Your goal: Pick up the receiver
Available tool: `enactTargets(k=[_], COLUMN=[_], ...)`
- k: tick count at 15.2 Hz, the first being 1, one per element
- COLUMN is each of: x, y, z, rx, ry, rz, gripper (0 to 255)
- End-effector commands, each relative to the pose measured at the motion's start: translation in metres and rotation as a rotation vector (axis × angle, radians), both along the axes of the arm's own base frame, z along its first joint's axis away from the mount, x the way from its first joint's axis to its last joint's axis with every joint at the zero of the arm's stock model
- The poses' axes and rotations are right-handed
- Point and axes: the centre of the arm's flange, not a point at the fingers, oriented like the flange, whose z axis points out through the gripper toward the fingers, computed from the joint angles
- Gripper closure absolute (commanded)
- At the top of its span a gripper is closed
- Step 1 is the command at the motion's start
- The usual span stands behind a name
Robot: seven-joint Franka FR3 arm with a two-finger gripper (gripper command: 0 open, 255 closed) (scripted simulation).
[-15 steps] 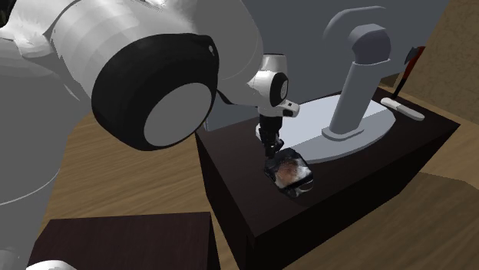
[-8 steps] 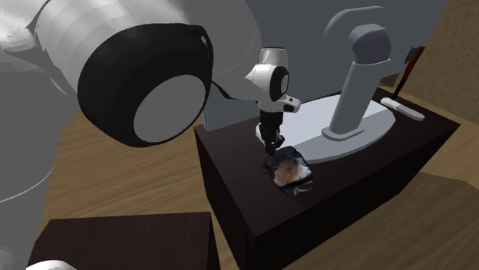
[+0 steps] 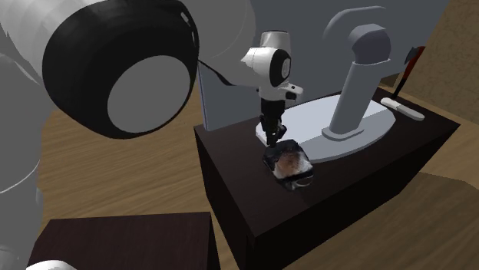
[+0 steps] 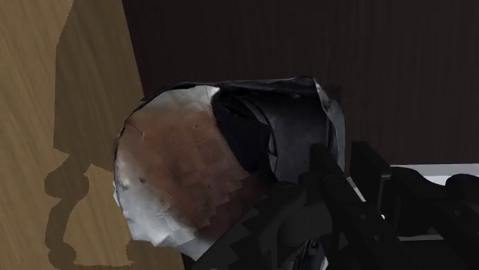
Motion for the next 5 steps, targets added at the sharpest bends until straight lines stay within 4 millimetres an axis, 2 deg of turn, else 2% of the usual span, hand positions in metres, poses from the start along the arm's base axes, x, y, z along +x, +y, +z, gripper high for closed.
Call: enactTargets(k=[1,3,5], x=[0.0,0.0,0.0], y=[-0.001,-0.001,-0.001], z=[0.012,0.022,0.023], rx=[0.0,0.0,0.0], ry=[-0.001,-0.001,-0.001], rz=[0.0,0.0,0.0], gripper=[255,255,255])
